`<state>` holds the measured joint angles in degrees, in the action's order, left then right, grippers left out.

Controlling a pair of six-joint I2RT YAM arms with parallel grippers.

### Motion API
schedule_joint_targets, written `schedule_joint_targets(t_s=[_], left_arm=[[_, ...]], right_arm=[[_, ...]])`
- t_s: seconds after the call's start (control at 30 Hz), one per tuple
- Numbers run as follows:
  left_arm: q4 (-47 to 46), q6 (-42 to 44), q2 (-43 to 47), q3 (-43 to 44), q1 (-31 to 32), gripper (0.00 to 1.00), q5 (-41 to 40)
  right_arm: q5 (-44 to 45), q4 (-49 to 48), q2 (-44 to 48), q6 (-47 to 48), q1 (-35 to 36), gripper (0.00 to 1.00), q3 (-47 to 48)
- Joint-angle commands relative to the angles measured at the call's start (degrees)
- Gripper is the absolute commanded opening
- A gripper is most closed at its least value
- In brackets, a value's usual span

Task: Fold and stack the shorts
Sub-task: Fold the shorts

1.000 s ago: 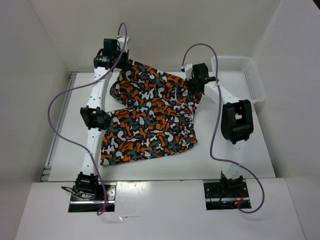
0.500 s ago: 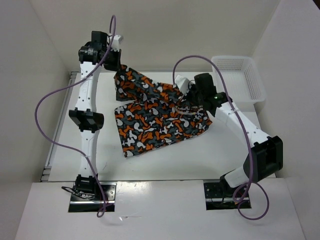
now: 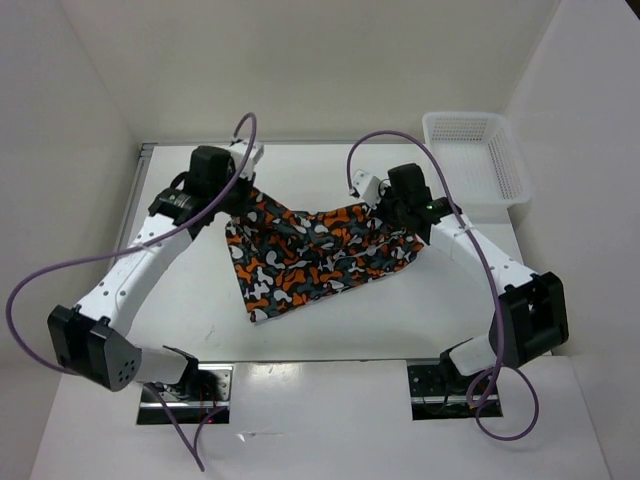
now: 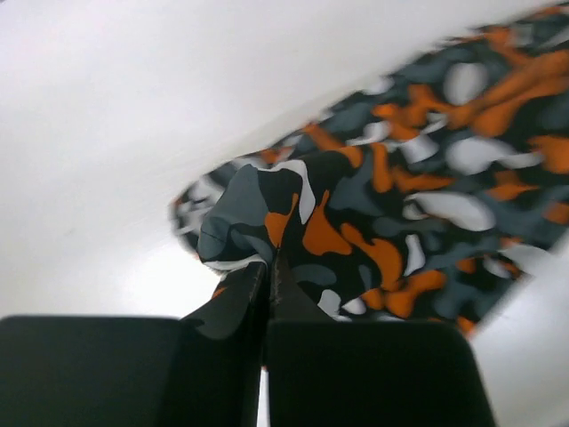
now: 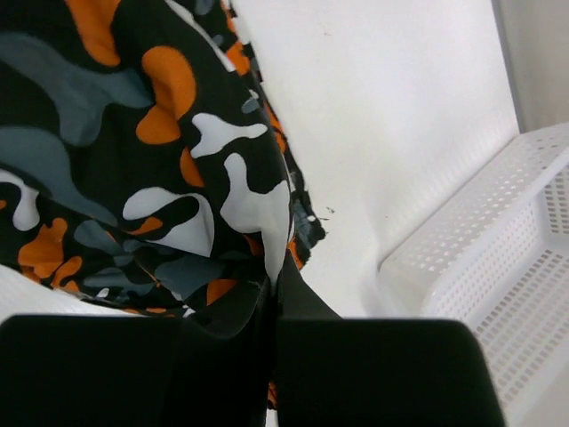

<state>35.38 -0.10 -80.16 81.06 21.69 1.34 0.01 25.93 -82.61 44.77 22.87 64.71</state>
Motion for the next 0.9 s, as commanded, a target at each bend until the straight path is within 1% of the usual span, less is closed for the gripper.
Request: schedule_joint_targets(t_s=[0.0,0.03,0.07,0.1,0.13,0.2,0.27,0.33,0.4,0.43,0.47,0.5,0.53,0.57,0.6,0.63,0.7,0.73,0.77,0.8,0.87], left_arm=[[-11.46,0.10,4.56,-10.19,-3.76,0.00,-12.32],[-12.34,0.10,6.31,-13.09,-3.76,0.00,-12.85],[-13.83,0.10,9.81,-15.99,-3.76,0.00,-11.99],[-13.84,0.10,11.67,-21.59,-3.76,0.00,-10.76],[-14.45,0.10,13.35,-24.17,-3.76,0.00,-7.18],[-14.46,0.10,17.39,-30.48,-3.15,0.03,-4.60],[-13.94,0.10,18.72,-32.97,-3.15,0.09,-1.88],[-12.79,0.10,19.34,-33.68,-3.15,0.14,-0.56],[-7.19,0.10,19.34,-32.55,-3.15,0.32,6.89],[-0.72,0.10,19.34,-32.02,-3.15,0.47,10.14],[2.65,0.10,19.34,-30.62,-3.15,0.59,15.22],[6.07,0.10,19.34,-29.91,-3.15,0.71,17.09],[12.55,0.10,19.34,-29.03,-3.15,0.73,18.59],[15.14,0.10,19.34,-28.24,-3.15,0.76,19.48],[16.73,0.10,19.34,-26.93,-3.15,0.76,19.49],[16.74,0.10,18.82,-26.31,-3.15,0.77,18.01],[12.37,0.10,17.07,-24.64,-3.15,0.77,13.63],[6.78,0.10,16.10,-22.37,-4.63,0.77,12.55],[3.94,0.10,14.78,-21.13,-6.12,0.76,11.06],[-0.18,0.10,11.12,-19.81,-6.83,0.74,7.39],[-1.10,0.10,6.44,-16.57,-9.28,0.73,6.04]], right_arm=[[1.92,-3.87,2.45,-0.74,0.32,0.00,0.42],[1.92,-3.87,2.45,-0.74,0.33,0.00,0.42],[1.92,-3.18,3.15,1.43,0.33,0.00,0.42],[1.31,-3.17,4.20,2.67,0.33,0.00,-1.84],[1.31,-2.56,4.99,3.64,0.33,0.00,-3.34],[0.79,-2.55,6.66,6.28,1.73,0.00,-7.81],[1.39,-3.26,7.20,8.21,3.92,0.00,-10.55],[1.40,-3.87,9.03,8.22,4.80,0.00,-13.55],[0.87,-3.09,10.52,9.44,5.33,0.00,-15.03],[0.87,-2.56,11.15,10.24,5.34,0.00,-15.66],[0.87,-2.55,11.94,10.94,5.95,0.00,-16.53],[0.87,-2.55,12.73,11.99,6.48,0.00,-18.20],[0.87,-2.55,14.21,12.79,7.27,0.00,-19.00],[0.87,-2.55,14.84,13.32,7.80,0.00,-20.48],[0.87,-2.55,14.84,13.32,8.41,0.00,-20.50],[0.87,-2.55,15.45,13.32,8.42,0.00,-21.19],[0.35,-2.55,14.85,13.32,8.42,0.00,-21.20],[0.34,-2.55,14.84,13.32,8.42,0.00,-21.20],[0.34,-2.55,14.32,13.32,8.42,0.00,-21.20],[0.34,-2.55,14.32,13.32,8.42,0.00,-21.20],[0.34,-2.55,14.32,13.32,8.42,0.00,-21.20]])
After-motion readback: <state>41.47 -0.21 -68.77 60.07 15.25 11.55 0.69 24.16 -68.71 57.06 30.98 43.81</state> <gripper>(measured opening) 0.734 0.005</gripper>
